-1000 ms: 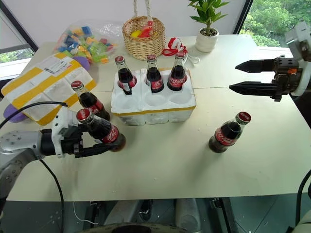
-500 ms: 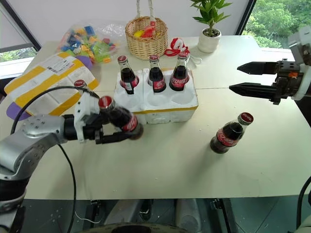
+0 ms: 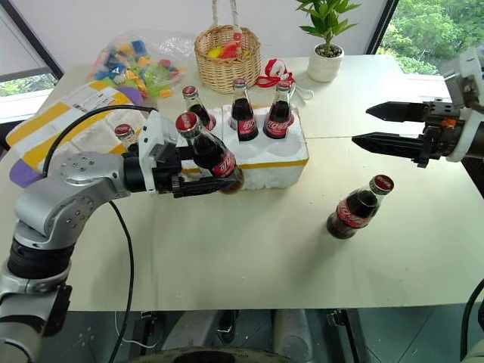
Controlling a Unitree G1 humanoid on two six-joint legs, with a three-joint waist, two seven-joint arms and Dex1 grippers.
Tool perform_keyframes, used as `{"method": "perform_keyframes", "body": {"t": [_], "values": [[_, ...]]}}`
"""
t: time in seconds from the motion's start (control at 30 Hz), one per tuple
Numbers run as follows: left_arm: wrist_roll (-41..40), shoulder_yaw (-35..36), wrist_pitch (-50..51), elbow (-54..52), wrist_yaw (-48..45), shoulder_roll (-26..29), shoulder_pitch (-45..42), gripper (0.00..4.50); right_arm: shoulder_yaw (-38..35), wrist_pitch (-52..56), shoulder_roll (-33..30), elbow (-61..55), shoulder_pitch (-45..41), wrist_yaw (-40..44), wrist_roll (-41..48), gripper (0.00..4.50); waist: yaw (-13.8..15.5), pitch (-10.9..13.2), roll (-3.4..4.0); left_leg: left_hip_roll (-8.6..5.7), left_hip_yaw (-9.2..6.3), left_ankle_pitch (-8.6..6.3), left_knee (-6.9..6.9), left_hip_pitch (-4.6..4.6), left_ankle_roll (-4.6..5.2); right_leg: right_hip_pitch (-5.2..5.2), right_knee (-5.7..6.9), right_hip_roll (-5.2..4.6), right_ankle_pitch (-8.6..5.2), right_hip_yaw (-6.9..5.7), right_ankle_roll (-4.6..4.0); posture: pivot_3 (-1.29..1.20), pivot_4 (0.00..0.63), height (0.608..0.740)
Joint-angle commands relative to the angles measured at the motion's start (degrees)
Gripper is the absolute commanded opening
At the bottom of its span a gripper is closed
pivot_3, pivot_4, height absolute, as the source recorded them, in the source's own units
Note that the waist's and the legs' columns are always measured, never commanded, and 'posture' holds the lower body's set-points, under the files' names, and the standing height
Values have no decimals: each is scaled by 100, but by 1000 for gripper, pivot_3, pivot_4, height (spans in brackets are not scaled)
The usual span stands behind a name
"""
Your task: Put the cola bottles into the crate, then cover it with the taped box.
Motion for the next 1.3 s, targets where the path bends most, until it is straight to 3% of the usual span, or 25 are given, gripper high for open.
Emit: {"method": "perform_keyframes", "body": {"t": [0.03, 0.23, 0.5, 0.8, 1.3], "values": [[-732, 566, 72, -260, -362, 118, -187, 2814, -297, -38, -10, -146, -5, -83, 144, 4500, 9, 0, 0, 0, -1, 0, 0, 0, 1, -1, 1, 0, 0, 0, 0, 0, 150, 732], [-926, 617, 145, -161, 122, -234, -549, 2814, -346, -62, 36, -155, 77, -220, 181, 4500, 24, 1, -5, -2, -2, -7, 13, 0, 12, 9, 1, -2, 0, -1, 0, 0, 150, 732], [356, 72, -249, -27, 1247, -728, -713, 2814, -503, -51, 64, -255, 286, -350, 251, 4500, 19, 2, -6, -2, -1, -1, 12, 0, 4, 8, 4, -1, 1, -1, 1, 0, 150, 732], [877, -12, -169, 108, 2011, -1266, -833, 2814, -594, -41, 108, -310, 427, -505, 334, 4500, 27, 2, -7, -2, -1, -1, 11, 0, 4, 7, 4, -1, 1, -1, 1, 0, 150, 732], [1265, -366, -324, 894, 2081, -1831, -663, 2814, -674, -74, 190, -430, 644, -735, 383, 4500, 25, 2, -7, -3, -1, 3, 14, 0, -3, 7, 5, 0, 1, -1, 2, 0, 150, 732]]}}
